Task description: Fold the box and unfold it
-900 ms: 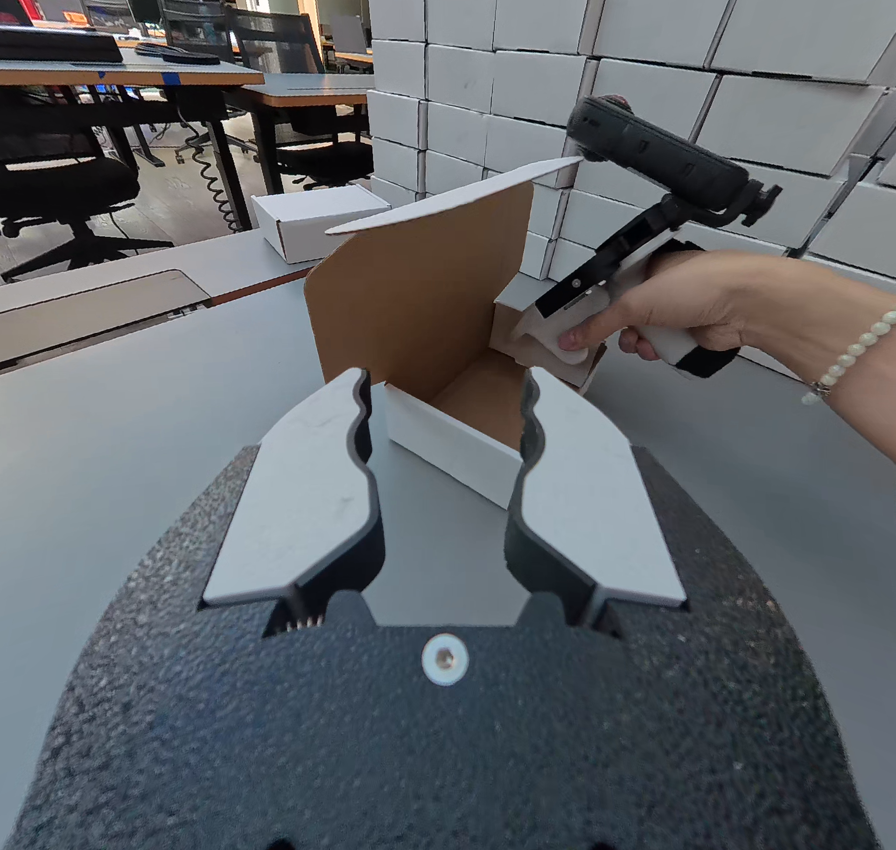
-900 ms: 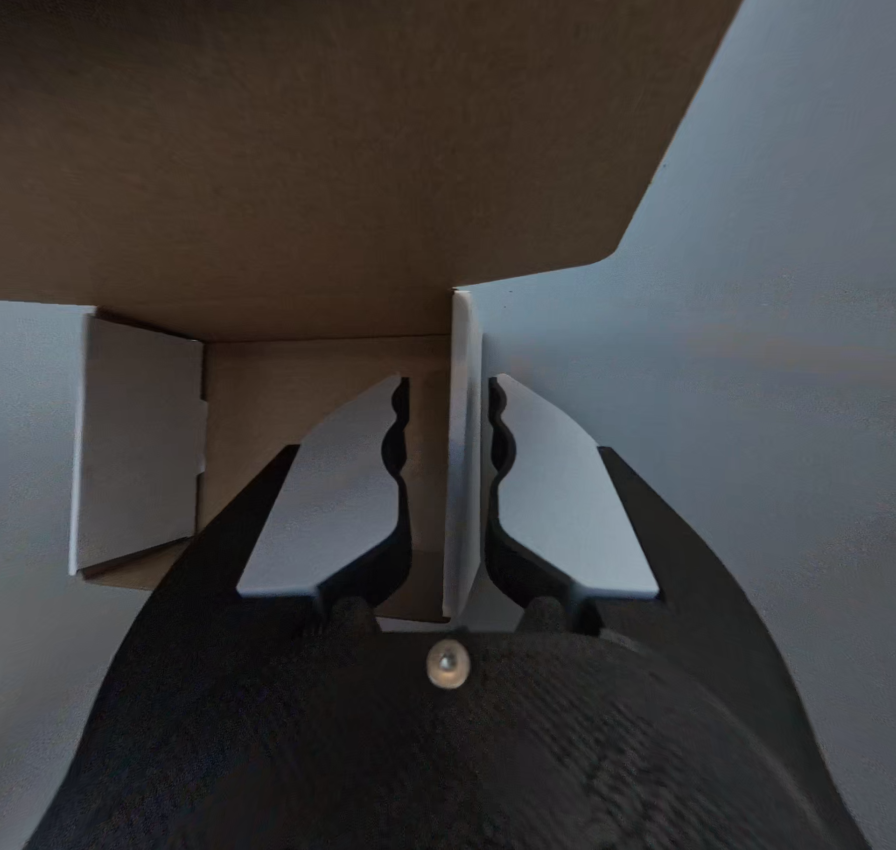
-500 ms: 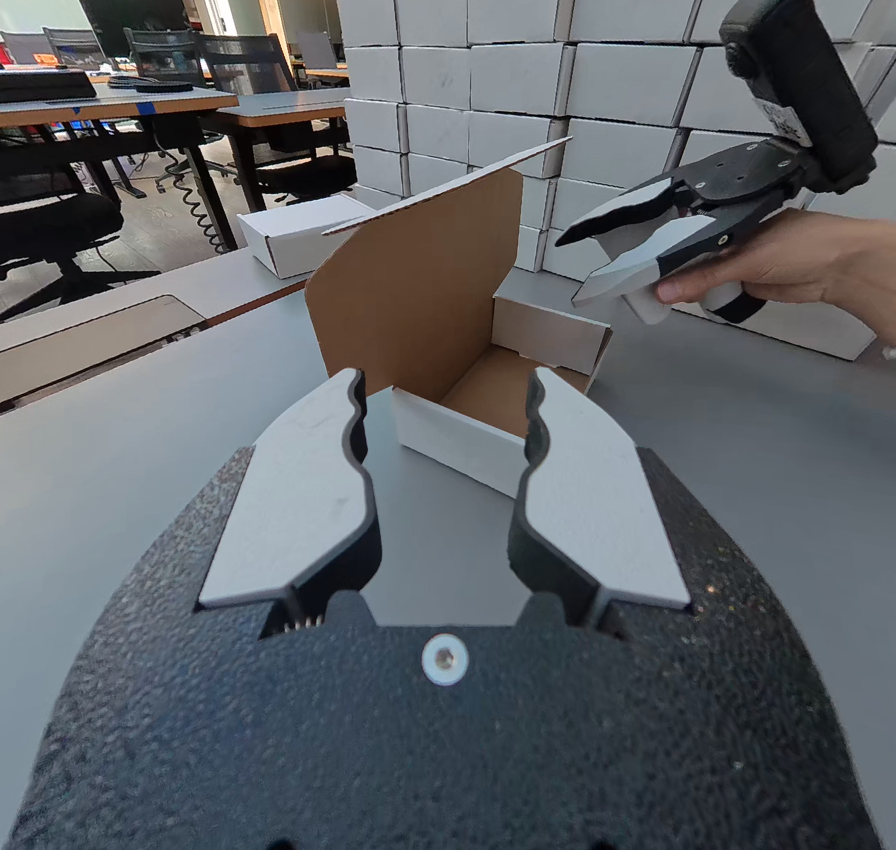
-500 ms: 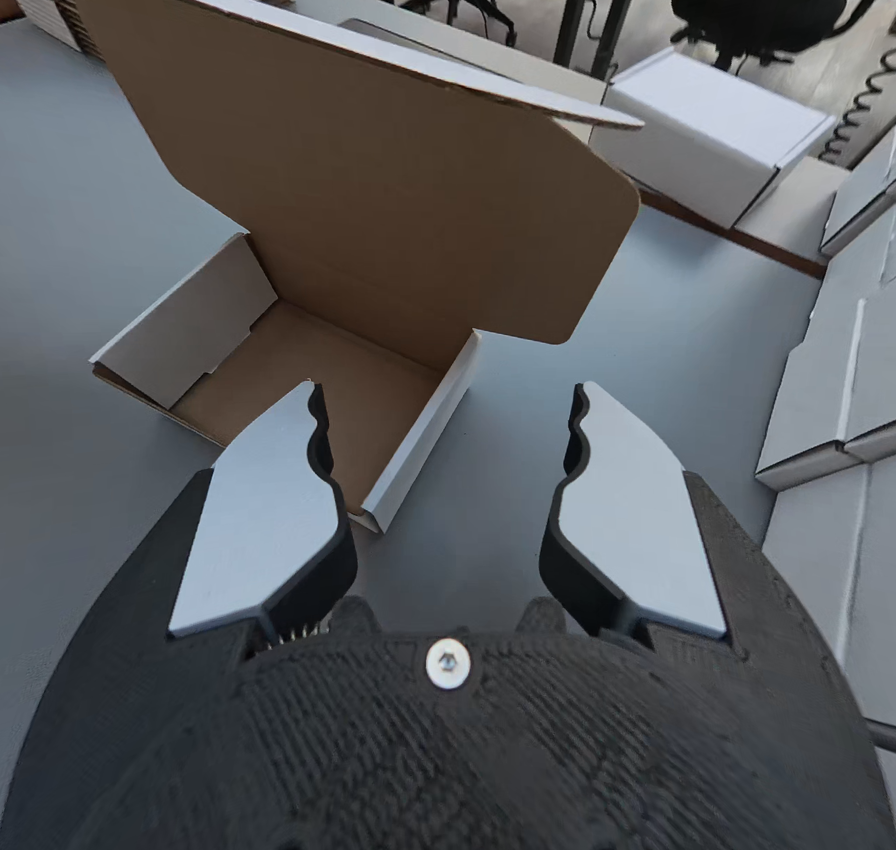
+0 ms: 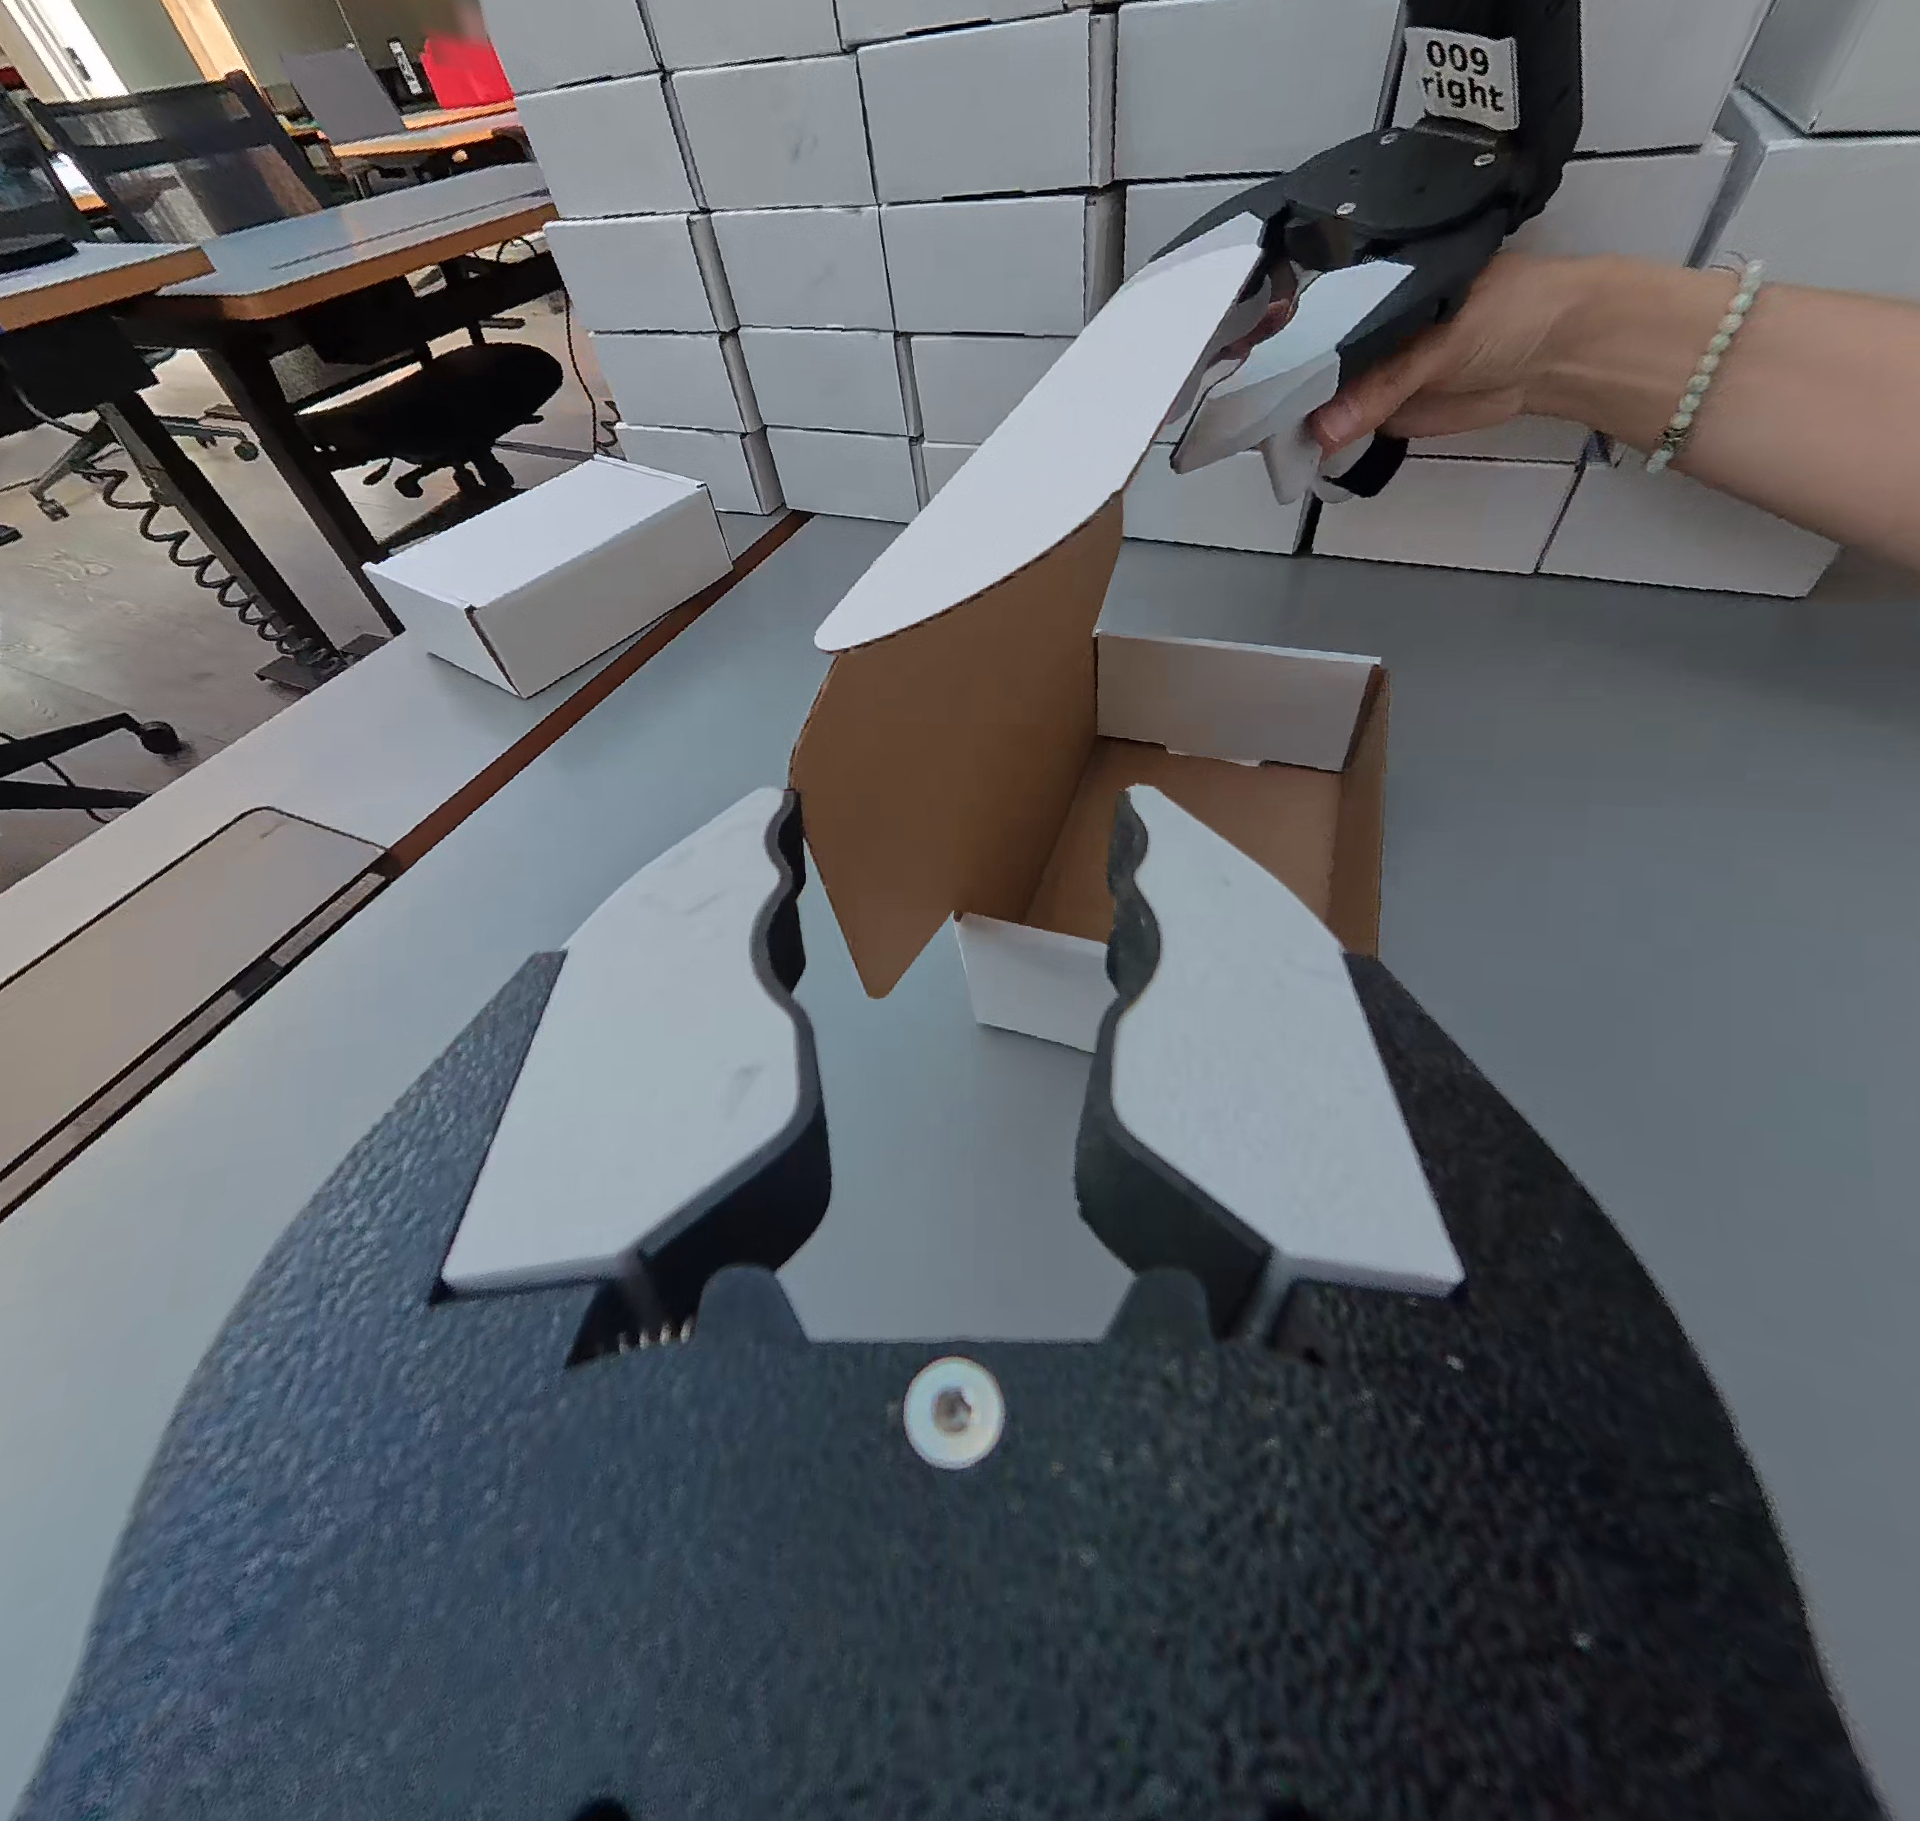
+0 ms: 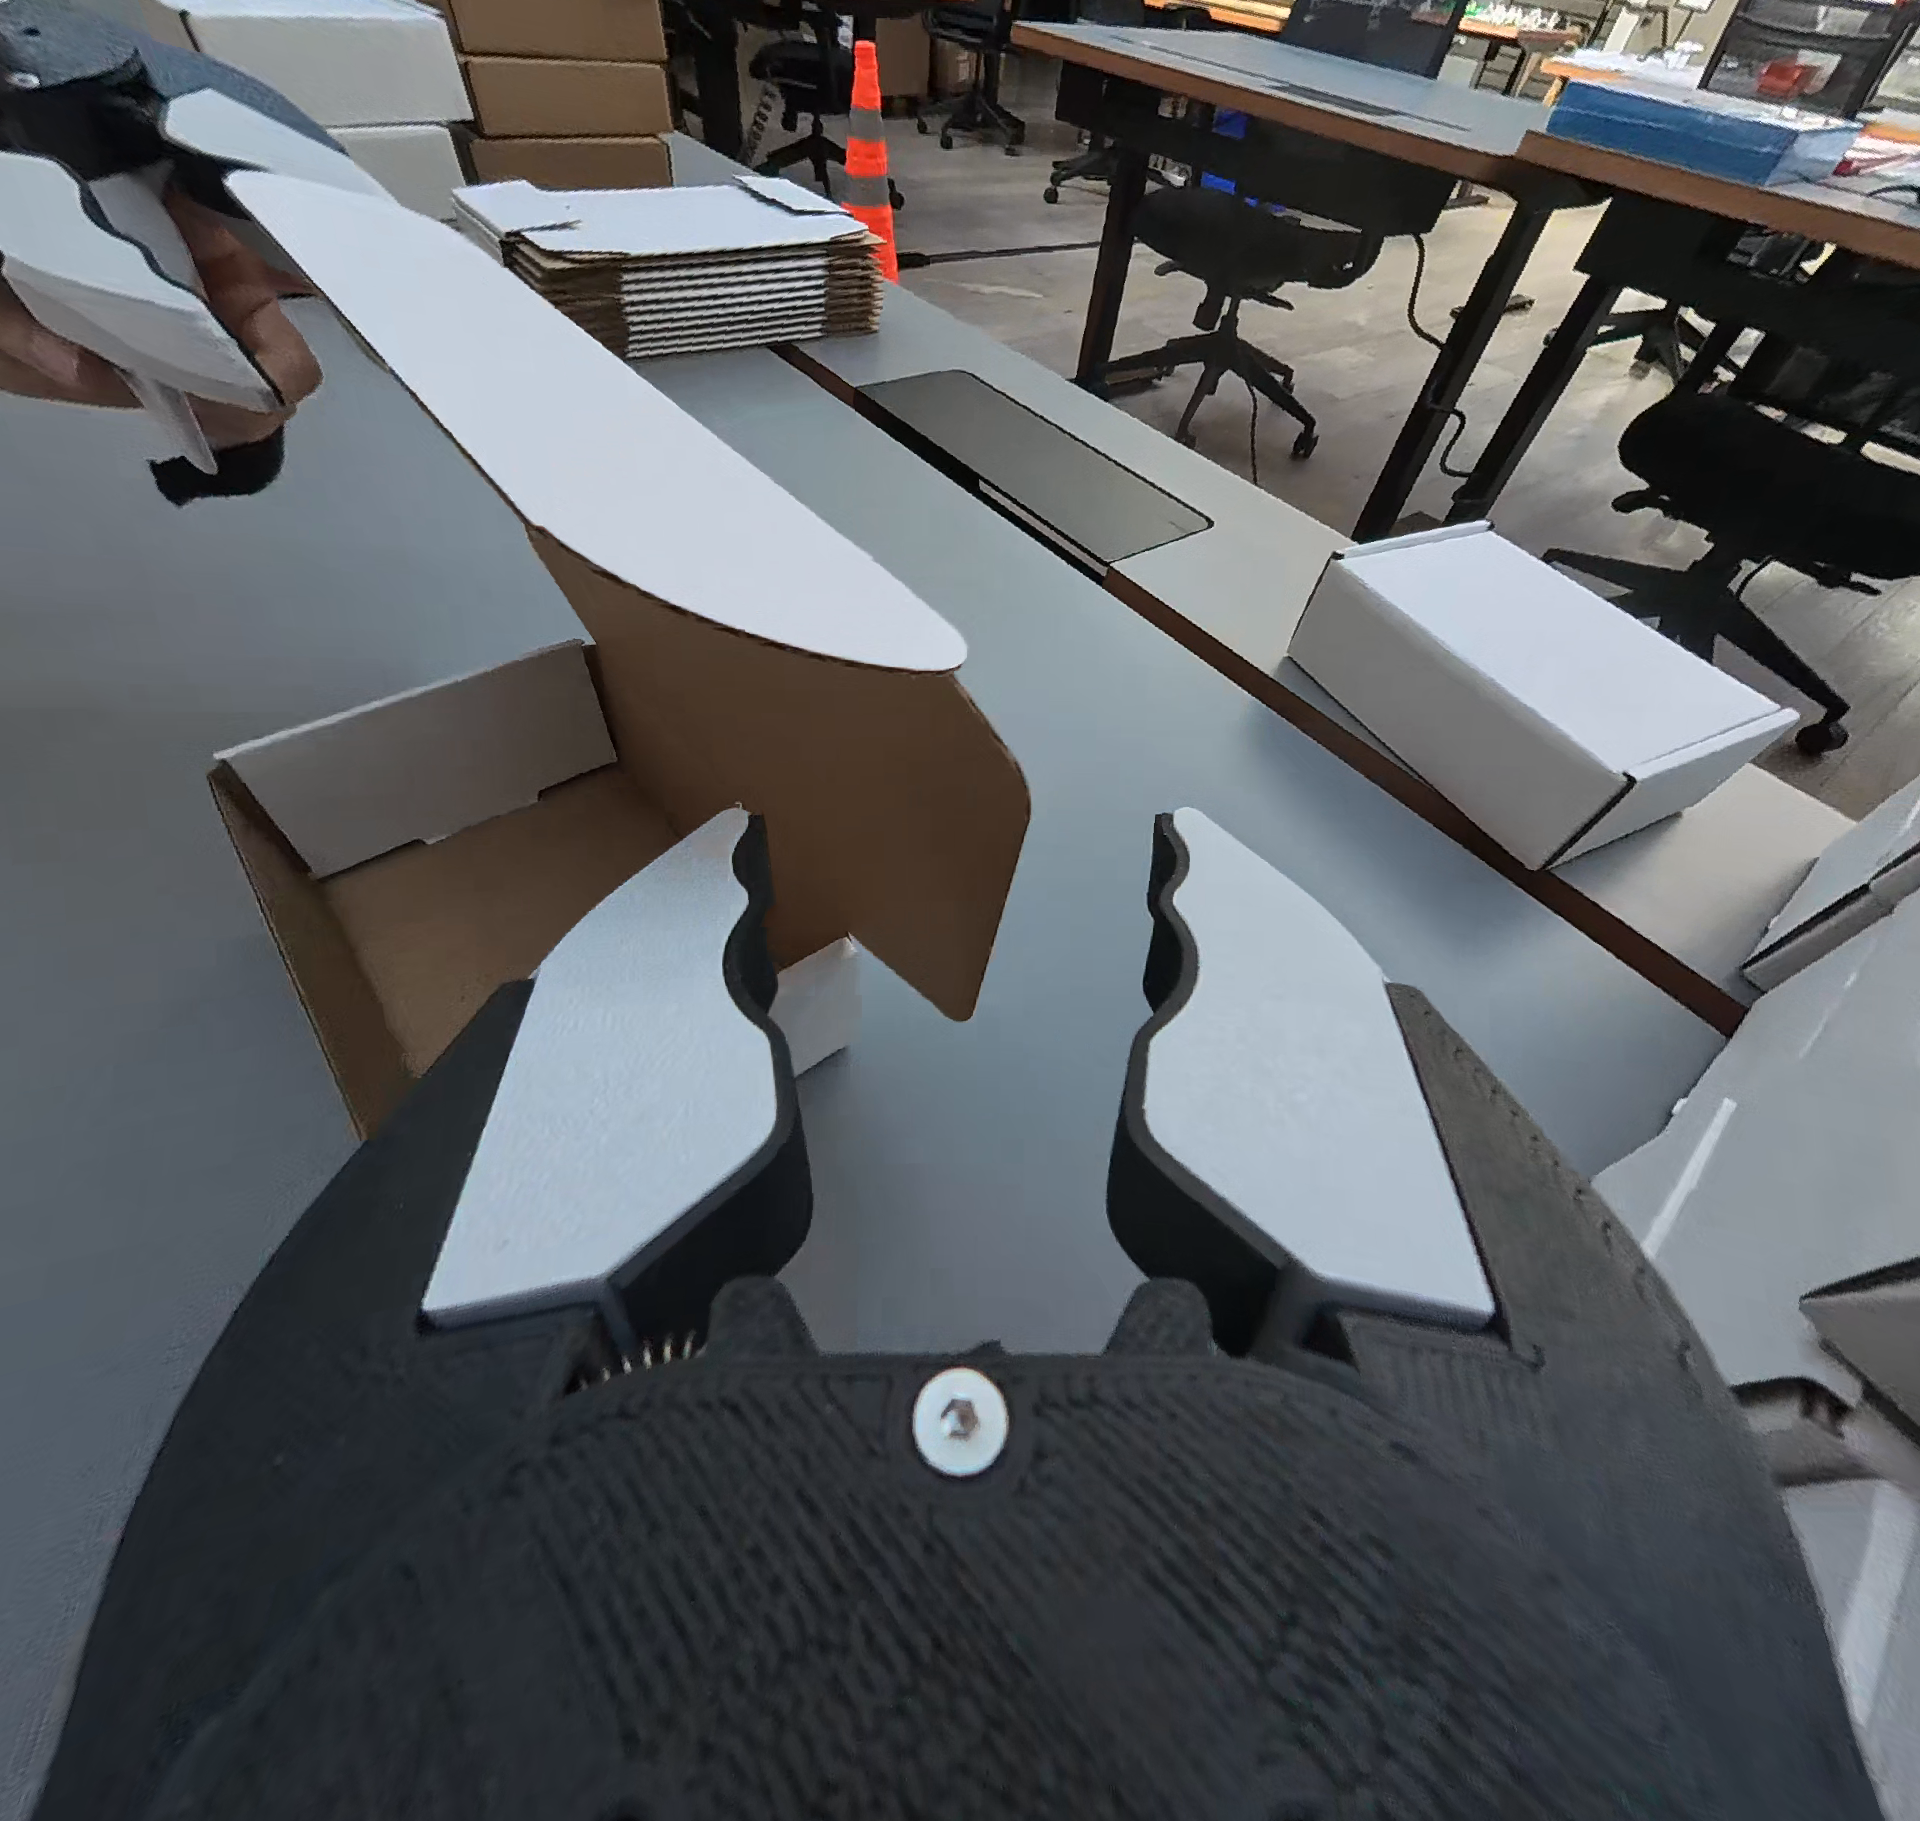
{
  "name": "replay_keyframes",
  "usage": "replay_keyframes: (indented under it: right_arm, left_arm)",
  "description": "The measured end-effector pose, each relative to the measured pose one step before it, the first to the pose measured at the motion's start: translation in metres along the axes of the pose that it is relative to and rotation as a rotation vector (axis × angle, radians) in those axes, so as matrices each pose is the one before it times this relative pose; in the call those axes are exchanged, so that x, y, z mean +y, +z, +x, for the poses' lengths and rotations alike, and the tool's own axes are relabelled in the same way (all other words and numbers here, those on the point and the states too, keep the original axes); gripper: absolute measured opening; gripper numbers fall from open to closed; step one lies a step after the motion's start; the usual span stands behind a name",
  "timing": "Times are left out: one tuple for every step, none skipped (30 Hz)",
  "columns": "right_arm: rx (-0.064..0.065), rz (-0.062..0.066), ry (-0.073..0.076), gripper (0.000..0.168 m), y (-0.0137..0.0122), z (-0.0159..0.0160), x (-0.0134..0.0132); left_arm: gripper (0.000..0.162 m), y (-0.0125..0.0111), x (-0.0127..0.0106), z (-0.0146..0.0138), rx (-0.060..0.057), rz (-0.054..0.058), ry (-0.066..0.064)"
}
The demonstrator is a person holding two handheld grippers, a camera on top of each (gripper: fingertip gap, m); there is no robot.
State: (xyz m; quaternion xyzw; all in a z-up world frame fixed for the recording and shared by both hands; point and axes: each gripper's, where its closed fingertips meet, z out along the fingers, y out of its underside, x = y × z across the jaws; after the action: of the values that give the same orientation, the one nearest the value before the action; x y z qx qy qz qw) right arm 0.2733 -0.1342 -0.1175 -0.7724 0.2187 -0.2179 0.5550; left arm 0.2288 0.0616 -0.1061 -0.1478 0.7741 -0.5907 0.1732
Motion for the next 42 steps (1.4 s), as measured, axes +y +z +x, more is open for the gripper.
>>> replay_keyframes:
  right_arm:
    - [-0.0108, -0.0091, -0.0315, 0.066, 0.00357, 0.00146, 0.00037]
    - [-0.0232, 0.0019, -0.0248, 0.063, 0.0036, -0.00075, -0.00159]
    - [-0.033, 0.0088, -0.0122, 0.061, 0.00358, -0.00252, -0.00248]
    - [-0.0359, -0.0046, -0.0023, 0.06, 0.00354, -0.00264, -0.00057]
    - [-0.0266, -0.0214, 0.0006, 0.06, 0.00312, -0.00115, 0.00166]
    - [-0.0132, -0.0242, -0.0059, 0.06, 0.00231, 0.00027, 0.00243]
    - [0.0024, -0.0251, -0.0132, 0.058, 0.00128, 0.0018, 0.00297]
    - [0.0013, -0.0208, -0.0145, 0.057, 0.00017, 0.00083, 0.00302]
    - [-0.0094, -0.0115, -0.007, 0.055, -0.00041, -0.00112, 0.00201]
    - [-0.013, -0.0058, 0.0024, 0.054, -0.00088, -0.00195, 0.00116]
    - [-0.0086, 0.0007, 0.0038, 0.054, -0.00103, -0.00165, 0.00003]
    - [-0.0031, 0.0069, 0.0021, 0.052, -0.00136, -0.00131, -0.00061]
    - [-0.0032, 0.0098, -0.0026, 0.05, -0.00137, -0.00145, -0.00097]
    - [-0.0018, 0.0098, -0.0077, 0.048, -0.00104, -0.00131, -0.00142]
    - [0.0036, 0.0039, -0.012, 0.048, -0.00081, -0.0004, -0.00075]
    - [0.0087, 0.0003, -0.0105, 0.047, -0.0007, 0.00077, -0.00037]
    - [0.0045, -0.0017, -0.0057, 0.045, -0.00102, 0.00075, -0.00011]
    - [0.0031, 0.0054, 0.0006, 0.044, -0.00139, 0.00065, -0.00133]
    - [-0.0027, 0.0194, 0.0033, 0.041, -0.00179, -0.00006, -0.00343]
    - [-0.0011, 0.0258, 0.0033, 0.037, -0.00147, -0.00014, -0.00433]
    - [-0.0068, 0.0179, 0.0025, 0.032, -0.00085, -0.00082, -0.00325]
    - [-0.0083, 0.0054, 0.0042, 0.028, -0.00002, -0.00075, -0.00121]
    - [-0.002, -0.0013, 0.0014, 0.024, 0.00022, 0.00038, 0.00007]
    - [0.0025, -0.0057, 0.0017, 0.015, 0.00034, 0.00096, 0.00114]
    - [-0.0004, 0.0023, 0.0071, 0.014, 0.00016, 0.00032, -0.00016]
    - [-0.0008, 0.003, 0.0101, 0.014, 0.00018, -0.00014, -0.00038]
    - [-0.0036, 0.0067, 0.0112, 0.013, -0.00003, -0.00102, -0.00067]
    - [-0.0113, 0.0092, 0.0137, 0.012, -0.00009, -0.00254, -0.00088]
    - [-0.0003, 0.0107, 0.0172, 0.012, 0.00006, -0.00158, -0.001]
    - [0.0241, 0.0138, 0.0114, 0.012, 0.00024, 0.00171, -0.00099]
    - [0.0037, 0.0088, 0.0, 0.011, 0.00056, -0.00101, -0.00053]
    - [-0.007, 0.0066, 0.0009, 0.01, 0.00061, -0.00227, -0.00092]
    - [-0.006, 0.003, 0.0029, 0.01, 0.00107, -0.00163, -0.00069]
    - [-0.001, 0.0007, 0.0022, 0.009, 0.0015, -0.001, -0.00066]
    - [0.0053, 0.0005, 0.0063, 0.009, 0.00184, -0.00029, -0.00051]
    - [0.0043, -0.0051, 0.0123, 0.008, 0.00239, -0.00055, 0.0002]
    - [-0.0045, -0.0069, 0.0132, 0.006, 0.00222, -0.00143, 0.00012]
    - [-0.0011, -0.003, 0.0169, 0.003, 0.00211, -0.00165, -0.00062]
    - [0.0176, -0.0008, 0.0033, 0.002, 0.00223, -0.00068, -0.00077]
    - [0.0436, -0.0031, -0.0098, 0.002, 0.00203, 0.00184, -0.00049]
    - [0.0462, -0.0044, 0.0006, 0.002, 0.00178, 0.00219, -0.00062]
    - [0.0527, -0.0038, 0.0207, 0.002, 0.0022, 0.00365, -0.00056]
  left_arm:
    - [0.055, 0.00306, -0.00003, -0.00481, 0.0127, 0.0012, -0.0076]
    - [0.055, 0.00222, 0.00038, -0.00618, -0.0003, -0.0015, -0.0058]
    - [0.055, 0.0015, 0.00055, -0.00656, -0.0074, -0.0025, -0.0005]
    - [0.055, 0.00133, 0.0, -0.00604, -0.0079, 0.0024, 0.0016]
    - [0.055, 0.00147, -0.00082, -0.00457, 0.0001, 0.0086, -0.002]
    - [0.054, 0.00164, -0.00102, -0.00154, 0.0189, 0.0087, -0.0072]
    - [0.053, 0.00203, -0.00091, 0.0005, 0.0313, 0.0034, -0.0074]
    - [0.052, 0.00249, -0.00045, 0.00071, 0.0309, -0.0014, -0.0028]
    - [0.049, 0.00282, -0.00005, -0.00054, 0.0215, -0.0032, 0.0024]
    - [0.046, 0.00292, 0.0009, -0.00165, 0.0143, -0.0102, 0.0043]
    - [0.044, 0.00306, 0.00174, -0.00128, 0.0177, -0.0166, 0.0046]
    - [0.039, 0.00278, 0.00152, 0.00056, 0.0295, -0.0148, 0.0037]
    - [0.036, 0.00224, 0.00115, 0.00118, 0.0329, -0.0107, 0.0008]
    - [0.035, 0.00189, 0.001, -0.00004, 0.0248, -0.0079, -0.003]
    - [0.033, 0.00115, 0.00031, -0.00046, 0.0222, -0.0018, -0.005]
    - [0.03, 0.00047, -0.00027, -0.00027, 0.0221, 0.0042, -0.0073]
    - [0.028, -0.00038, -0.00047, -0.00133, 0.014, 0.007, -0.0088]
    - [0.026, -0.00121, -0.00038, -0.00138, 0.0119, 0.0071, -0.0066]
    - [0.022, -0.00179, -0.00025, -0.00015, 0.0192, 0.008, -0.0079]
    - [0.018, -0.00199, -0.00057, 0.00078, 0.0238, 0.0097, -0.011]
    - [0.016, -0.0018, -0.00052, 0.00018, 0.0174, 0.0101, -0.0106]
    - [0.013, -0.00146, -0.00026, -0.00046, 0.0106, 0.0087, -0.0057]
    - [0.01, -0.00092, -0.00014, -0.00023, 0.0105, 0.0074, -0.0035]
    - [0.004, -0.00049, 0.00011, 0.00059, 0.0151, 0.0032, -0.0051]
    - [0.002, -0.0002, -0.00016, 0.00118, 0.0159, 0.0034, -0.0054]
    - [0.002, -0.00044, 0.00012, 0.00064, 0.0089, 0.0012, 0.0007]
    - [0.002, -0.00078, 0.00023, 0.0006, 0.0031, -0.0015, 0.0079]
    - [0.002, -0.00132, -0.00006, 0.00014, -0.0039, -0.0037, 0.0135]
    - [0.002, -0.00179, 0.00003, -0.00036, -0.0075, -0.0073, 0.0141]
    - [0.002, -0.0019, 0.00062, -0.00023, -0.0067, -0.0108, 0.0106]
    - [0.001, -0.00158, 0.00048, 0.00034, -0.0024, -0.0085, 0.006]
    - [0.001, -0.0017, 0.00039, -0.00002, -0.0035, -0.0076, 0.0046]
    - [0.001, -0.00188, 0.00026, -0.00024, -0.0059, -0.0059, 0.0057]
    - [0.001, -0.00191, 0.00046, -0.00034, -0.0066, -0.0086, 0.0032]
    - [0.001, -0.00171, 0.00083, -0.00101, -0.0125, -0.0106, -0.0007]
    - [0.001, -0.00185, 0.00123, -0.00144, -0.0163, -0.012, -0.0047]
    - [0.002, -0.00178, 0.00142, -0.00124, -0.0168, -0.0089, -0.008]
    - [0.002, -0.00153, 0.00071, -0.00022, -0.0121, -0.0009, -0.0135]
    - [0.002, -0.00115, 0.0006, 0.00011, -0.0159, -0.0016, -0.0145]
    - [0.001, -0.00053, 0.00024, -0.00018, -0.0292, -0.0022, -0.0113]
    - [0.001, -0.00008, 0.00006, -0.00036, -0.0397, -0.0043, -0.0096]
    - [0.001, 0.00057, 0.00001, 0.00035, -0.0445, -0.0045, -0.012]
